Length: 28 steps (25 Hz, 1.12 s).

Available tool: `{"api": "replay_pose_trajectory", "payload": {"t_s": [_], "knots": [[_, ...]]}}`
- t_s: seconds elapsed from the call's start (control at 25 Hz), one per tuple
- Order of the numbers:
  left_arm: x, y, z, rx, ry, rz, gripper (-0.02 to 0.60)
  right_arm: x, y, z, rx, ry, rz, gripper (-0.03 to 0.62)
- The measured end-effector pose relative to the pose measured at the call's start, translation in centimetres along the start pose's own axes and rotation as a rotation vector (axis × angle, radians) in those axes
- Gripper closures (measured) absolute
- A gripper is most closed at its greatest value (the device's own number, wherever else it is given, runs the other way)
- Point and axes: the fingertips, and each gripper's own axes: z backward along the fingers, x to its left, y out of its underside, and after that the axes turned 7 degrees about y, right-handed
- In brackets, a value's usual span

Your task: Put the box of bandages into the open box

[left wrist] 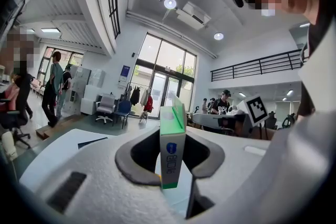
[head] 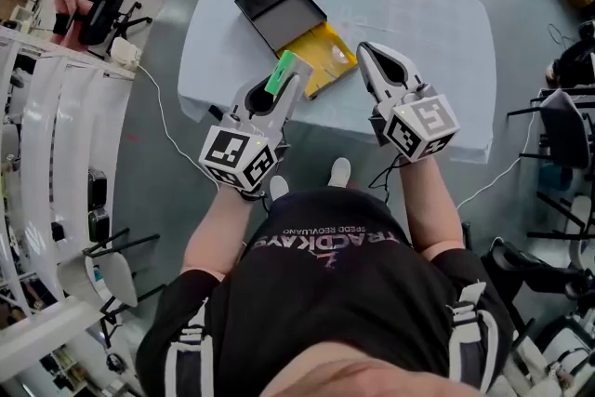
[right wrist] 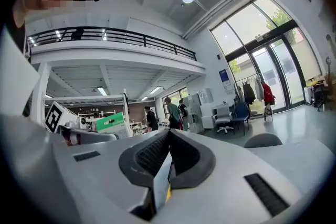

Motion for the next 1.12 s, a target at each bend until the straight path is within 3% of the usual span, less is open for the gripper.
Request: {"api": "replay_pose_trajectory", "payload": {"t_s": [0.64,1.12], "knots": [[-0.8,2.5,-2.9,0.034,-0.078,0.044,0.48,-2.6,2.0,-0.7,0.079,-0.089,-0.023,0.583],[2.3,4.6,-4.7,0.06,-0.06,0.097,0.48,-3.7,3.9,-3.5,0.132,-0.06,-0.024,0.583]]}}
